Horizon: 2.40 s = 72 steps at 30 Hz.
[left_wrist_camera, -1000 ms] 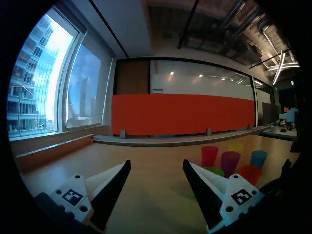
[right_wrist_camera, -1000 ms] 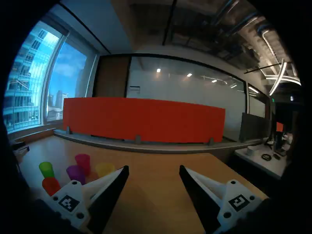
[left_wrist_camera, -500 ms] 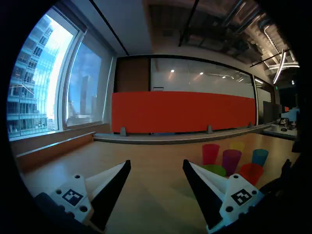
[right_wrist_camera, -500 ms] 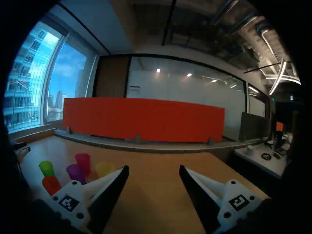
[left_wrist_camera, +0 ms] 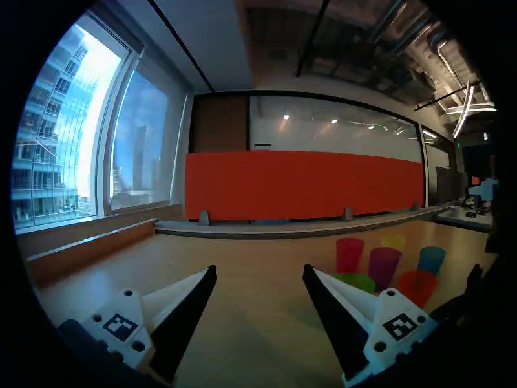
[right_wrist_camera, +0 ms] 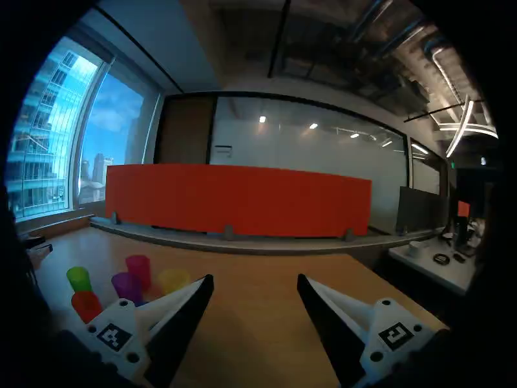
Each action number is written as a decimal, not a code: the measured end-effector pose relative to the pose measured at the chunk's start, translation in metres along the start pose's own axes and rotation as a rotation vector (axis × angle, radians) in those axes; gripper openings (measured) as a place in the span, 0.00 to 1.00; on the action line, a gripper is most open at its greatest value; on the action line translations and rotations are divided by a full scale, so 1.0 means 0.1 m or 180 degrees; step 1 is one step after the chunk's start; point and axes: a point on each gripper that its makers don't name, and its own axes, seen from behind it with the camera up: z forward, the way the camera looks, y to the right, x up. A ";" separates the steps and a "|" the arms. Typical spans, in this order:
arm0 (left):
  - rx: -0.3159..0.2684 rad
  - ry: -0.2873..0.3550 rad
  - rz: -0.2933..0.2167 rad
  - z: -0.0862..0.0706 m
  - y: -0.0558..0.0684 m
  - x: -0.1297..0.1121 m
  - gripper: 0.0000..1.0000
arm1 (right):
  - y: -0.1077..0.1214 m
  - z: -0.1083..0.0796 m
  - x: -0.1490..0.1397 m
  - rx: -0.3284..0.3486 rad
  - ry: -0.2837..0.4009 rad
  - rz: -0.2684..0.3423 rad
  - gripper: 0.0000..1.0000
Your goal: Pour water
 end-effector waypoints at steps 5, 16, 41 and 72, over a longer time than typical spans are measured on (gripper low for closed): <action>0.0000 -0.0002 0.0002 0.00 0.00 0.00 0.99 | 0.01 -0.02 0.02 0.0007 0.0048 0.0034 1.00; 0.0000 -0.0004 0.0003 -0.01 0.01 -0.02 0.99 | -0.08 -0.03 0.00 0.0112 0.0148 0.0028 1.00; 0.0000 -0.0004 0.0005 0.00 0.02 -0.01 0.99 | -0.19 0.10 -0.28 0.0169 0.0411 0.0161 1.00; 0.0000 -0.0002 0.0006 0.00 0.01 -0.02 0.99 | -0.03 0.22 -0.66 0.0099 0.0208 0.0255 1.00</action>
